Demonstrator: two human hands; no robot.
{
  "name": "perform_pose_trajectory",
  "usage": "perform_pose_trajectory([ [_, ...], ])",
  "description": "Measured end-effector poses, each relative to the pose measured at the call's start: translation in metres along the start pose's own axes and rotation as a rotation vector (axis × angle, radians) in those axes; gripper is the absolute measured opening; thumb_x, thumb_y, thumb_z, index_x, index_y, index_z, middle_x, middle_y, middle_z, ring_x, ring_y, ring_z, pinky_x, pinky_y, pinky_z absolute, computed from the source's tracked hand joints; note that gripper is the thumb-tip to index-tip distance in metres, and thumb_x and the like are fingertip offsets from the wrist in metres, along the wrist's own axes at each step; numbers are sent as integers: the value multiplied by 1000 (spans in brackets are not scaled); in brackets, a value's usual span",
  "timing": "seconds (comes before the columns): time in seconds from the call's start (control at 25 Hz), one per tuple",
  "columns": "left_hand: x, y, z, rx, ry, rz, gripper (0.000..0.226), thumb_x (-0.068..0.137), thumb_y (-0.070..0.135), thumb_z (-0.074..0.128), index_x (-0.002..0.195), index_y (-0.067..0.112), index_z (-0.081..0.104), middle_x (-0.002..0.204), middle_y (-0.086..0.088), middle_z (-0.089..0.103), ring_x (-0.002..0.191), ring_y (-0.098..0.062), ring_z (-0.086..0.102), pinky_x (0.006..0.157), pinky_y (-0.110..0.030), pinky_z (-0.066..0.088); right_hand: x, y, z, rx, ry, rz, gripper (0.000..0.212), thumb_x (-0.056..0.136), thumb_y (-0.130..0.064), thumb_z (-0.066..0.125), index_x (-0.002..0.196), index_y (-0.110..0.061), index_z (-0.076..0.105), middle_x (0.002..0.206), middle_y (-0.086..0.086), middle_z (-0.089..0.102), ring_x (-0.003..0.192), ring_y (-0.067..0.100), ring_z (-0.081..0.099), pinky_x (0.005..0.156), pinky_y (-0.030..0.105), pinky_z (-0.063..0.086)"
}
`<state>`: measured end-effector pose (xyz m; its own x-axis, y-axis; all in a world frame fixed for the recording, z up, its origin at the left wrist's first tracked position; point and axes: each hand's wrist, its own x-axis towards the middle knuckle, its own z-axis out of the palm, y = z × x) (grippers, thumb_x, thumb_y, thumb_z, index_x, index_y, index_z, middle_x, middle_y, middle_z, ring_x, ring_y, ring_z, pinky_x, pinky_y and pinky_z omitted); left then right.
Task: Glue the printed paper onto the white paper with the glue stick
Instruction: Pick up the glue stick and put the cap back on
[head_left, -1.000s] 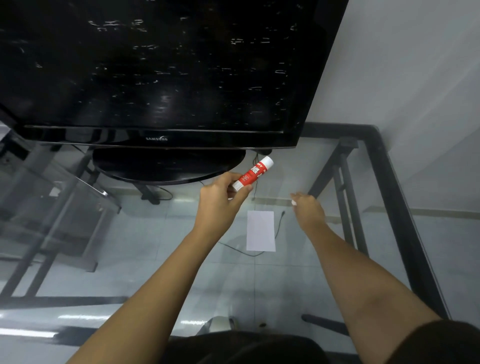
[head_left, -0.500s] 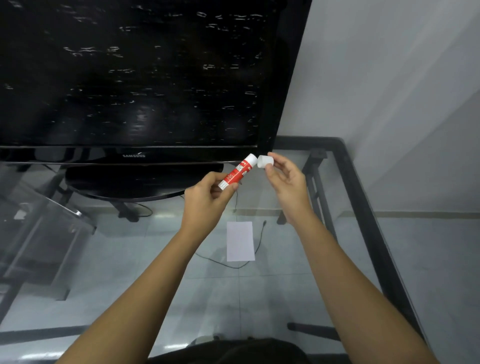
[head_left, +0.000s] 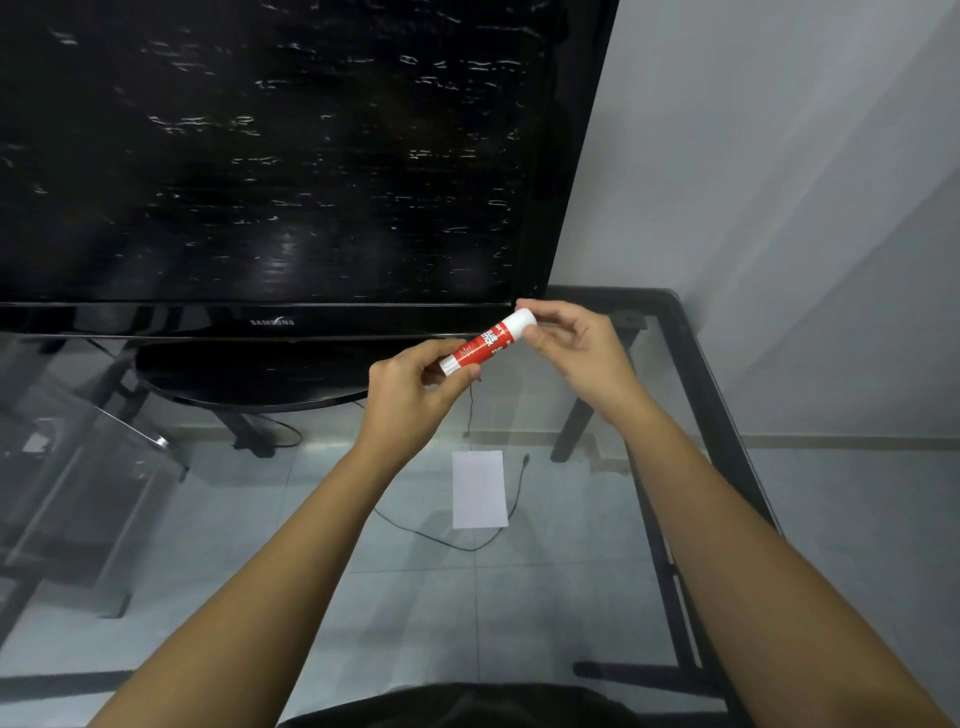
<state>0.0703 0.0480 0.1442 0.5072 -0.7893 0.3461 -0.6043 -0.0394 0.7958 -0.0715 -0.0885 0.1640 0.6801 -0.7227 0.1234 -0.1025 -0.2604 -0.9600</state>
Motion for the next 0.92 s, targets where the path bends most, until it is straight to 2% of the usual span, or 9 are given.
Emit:
perform_pose_trajectory([
  [0.12,-4,-1,3,-24,48,-20,37,80,29,70,114,14,64,95,14,60,82,7,57,70,1,43,0,-4,3,24,-8,-20,31,87,-22,61,118,-26,58,109,-21,59,99,-13,56,70,3,43],
  [0.2,-4,-2,7,-78,74,-41,36,82,28,69,114,15,64,96,12,62,82,5,59,71,0,44,-1,0,11,154,30,8,38,86,-25,62,122,-31,50,113,-20,56,102,-8,57,74,7,46],
  [0.32,-7,-9,19,-112,15,-70,38,83,30,67,118,15,62,100,9,64,89,-5,63,74,-1,45,-6,20,27,287,27,218,40,84,-34,63,121,-28,50,113,-12,59,109,10,59,86,21,50],
  [0.4,-10,-24,31,-61,-88,-112,46,88,35,59,129,16,53,118,3,63,107,-15,61,84,-6,44,-10,42,34,319,33,330,33,84,-35,62,115,-24,56,110,-4,64,106,14,61,88,24,51],
  [0.48,-18,-46,43,83,-216,-161,54,95,40,43,143,16,33,144,-6,44,127,-21,46,98,-22,37,-13,64,37,201,133,358,28,84,-35,62,110,-24,58,108,-3,65,103,12,61,88,24,48],
  [0.56,-29,-73,54,206,-301,-227,55,99,38,31,147,14,19,155,-8,25,139,-23,28,109,-31,25,-15,85,37,-25,208,360,26,85,-33,63,108,-21,60,102,-6,63,96,9,58,78,17,42],
  [0.68,-46,-108,63,386,-423,-268,53,101,32,26,147,8,14,158,-10,12,145,-22,12,116,-33,12,-22,117,31,-227,207,364,22,84,-23,64,103,-12,63,93,-2,65,88,15,60,66,15,39],
  [0.8,-55,-135,72,514,-471,-295,53,102,30,22,147,7,11,158,-10,9,145,-24,6,117,-36,11,-29,139,26,-305,210,344,19,83,-16,64,101,-10,63,91,8,68,87,23,62,70,21,42],
  [0.92,-64,-151,79,580,-490,-331,53,101,30,19,148,8,7,159,-9,4,146,-23,0,117,-38,10,-33,152,25,-341,195,330,24,83,-17,65,106,-10,62,93,6,67,87,20,62,76,24,45],
])
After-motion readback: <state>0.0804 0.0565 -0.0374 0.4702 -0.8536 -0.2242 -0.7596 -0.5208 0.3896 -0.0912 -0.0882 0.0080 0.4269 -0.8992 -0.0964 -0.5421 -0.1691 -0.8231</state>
